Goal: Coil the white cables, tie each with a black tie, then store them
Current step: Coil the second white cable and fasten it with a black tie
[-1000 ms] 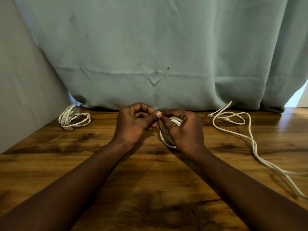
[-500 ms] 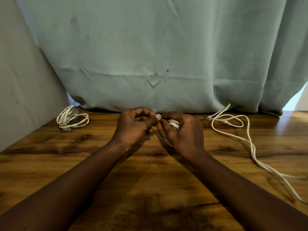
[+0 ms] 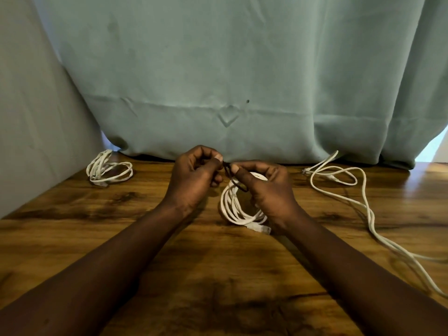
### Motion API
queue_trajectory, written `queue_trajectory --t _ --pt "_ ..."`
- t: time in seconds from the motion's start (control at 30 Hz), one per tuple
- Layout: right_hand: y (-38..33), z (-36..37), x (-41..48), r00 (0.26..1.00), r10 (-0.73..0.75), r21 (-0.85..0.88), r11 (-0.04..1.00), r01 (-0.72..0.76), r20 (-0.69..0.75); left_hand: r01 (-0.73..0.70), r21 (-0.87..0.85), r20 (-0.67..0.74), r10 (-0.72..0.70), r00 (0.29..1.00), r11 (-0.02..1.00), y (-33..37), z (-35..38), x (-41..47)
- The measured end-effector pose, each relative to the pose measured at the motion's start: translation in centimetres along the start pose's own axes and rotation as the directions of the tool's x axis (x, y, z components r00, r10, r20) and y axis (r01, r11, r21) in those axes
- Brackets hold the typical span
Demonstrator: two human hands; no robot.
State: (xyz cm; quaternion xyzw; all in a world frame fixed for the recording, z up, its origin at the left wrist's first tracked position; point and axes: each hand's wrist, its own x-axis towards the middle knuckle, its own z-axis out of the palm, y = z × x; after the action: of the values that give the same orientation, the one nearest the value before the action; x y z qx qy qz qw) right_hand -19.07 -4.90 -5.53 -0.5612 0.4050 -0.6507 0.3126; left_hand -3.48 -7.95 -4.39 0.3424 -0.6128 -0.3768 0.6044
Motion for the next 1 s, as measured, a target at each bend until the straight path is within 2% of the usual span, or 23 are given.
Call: queue_trajectory --t 0.1,0.23,0.37,0.47,0.53,0.73,1.0 --pt "0.2 0.1 -0.2 0.974 0.216 0.116 0.968 -0.223 0.066 0.052 -0.038 -0.049 -0.053 0.997 0.998 -0.1 -0.3 0.4" --pt "0.8 0.2 0.1 0.935 0.324 0.174 0.922 -0.346 0.142 0.084 -0.107 -0.129 -0.098 0.987 0.991 -0.3 -0.8 1.0" --pt "0.6 0.3 0.0 0.920 0.350 0.208 0.900 -0.382 0.178 0.123 -0.193 -0.196 -0.161 0.967 0.973 -0.5 -0.7 1.5" --pt "0.5 0.1 0.0 0.906 0.380 0.195 0.889 -0.413 0.186 0.118 -0.302 -0.316 -0.216 0.924 0.946 -0.2 -1.8 2.9" --pt "0.3 0.1 0.0 0.896 0.399 0.198 0.879 -0.434 0.194 0.110 -0.291 -0.353 -0.214 0.911 0.950 -0.4 -2.9 3.6" --pt "0.0 0.8 -0.5 0.849 0.398 0.212 0.849 -0.485 0.348 0.179 -0.287 -0.383 -0.284 0.879 0.941 -1.1 -3.4 4.0" --pt "0.0 1.2 -0.7 0.784 0.440 0.252 0.777 -0.577 0.437 0.231 -0.320 -0.364 -0.345 0.865 0.919 -1.4 -3.5 4.1"
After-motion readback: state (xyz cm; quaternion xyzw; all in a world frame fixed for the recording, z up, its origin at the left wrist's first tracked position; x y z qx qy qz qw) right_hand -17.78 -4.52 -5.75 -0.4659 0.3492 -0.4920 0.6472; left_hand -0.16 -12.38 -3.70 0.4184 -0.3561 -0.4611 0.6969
